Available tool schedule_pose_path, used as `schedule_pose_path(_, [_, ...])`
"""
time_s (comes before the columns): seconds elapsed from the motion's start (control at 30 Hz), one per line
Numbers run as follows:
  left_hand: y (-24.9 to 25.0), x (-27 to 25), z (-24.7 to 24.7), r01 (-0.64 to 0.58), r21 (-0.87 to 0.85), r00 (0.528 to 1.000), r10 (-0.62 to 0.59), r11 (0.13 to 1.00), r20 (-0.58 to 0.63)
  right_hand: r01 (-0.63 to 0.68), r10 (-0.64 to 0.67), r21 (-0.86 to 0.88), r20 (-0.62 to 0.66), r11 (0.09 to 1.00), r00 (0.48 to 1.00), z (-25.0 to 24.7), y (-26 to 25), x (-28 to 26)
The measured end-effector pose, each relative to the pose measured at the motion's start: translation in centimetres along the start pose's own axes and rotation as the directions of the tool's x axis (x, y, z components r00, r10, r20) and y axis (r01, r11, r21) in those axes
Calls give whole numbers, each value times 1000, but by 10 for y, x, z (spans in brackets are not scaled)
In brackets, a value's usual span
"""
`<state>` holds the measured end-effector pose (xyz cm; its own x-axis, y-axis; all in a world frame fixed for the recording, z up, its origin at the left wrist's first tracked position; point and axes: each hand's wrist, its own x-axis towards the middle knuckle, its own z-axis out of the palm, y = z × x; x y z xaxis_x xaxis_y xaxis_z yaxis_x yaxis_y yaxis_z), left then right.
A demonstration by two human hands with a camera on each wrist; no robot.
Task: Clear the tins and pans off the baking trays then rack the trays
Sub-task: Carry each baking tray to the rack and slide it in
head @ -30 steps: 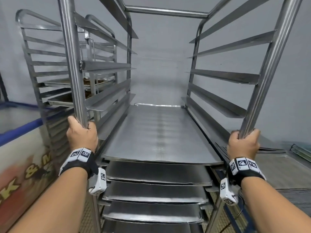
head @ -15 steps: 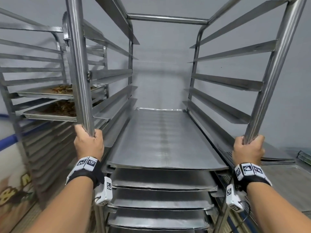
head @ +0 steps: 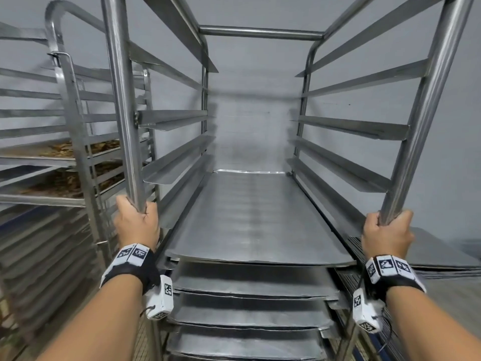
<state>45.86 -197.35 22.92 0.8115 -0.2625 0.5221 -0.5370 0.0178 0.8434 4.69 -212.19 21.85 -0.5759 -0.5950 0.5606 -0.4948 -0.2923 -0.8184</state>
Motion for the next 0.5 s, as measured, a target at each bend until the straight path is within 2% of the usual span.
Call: schedule_pose_path(0.5, [9, 23, 134, 37, 40, 998, -35, 998, -44, 8, -11, 48, 76, 999, 997, 110, 47, 97])
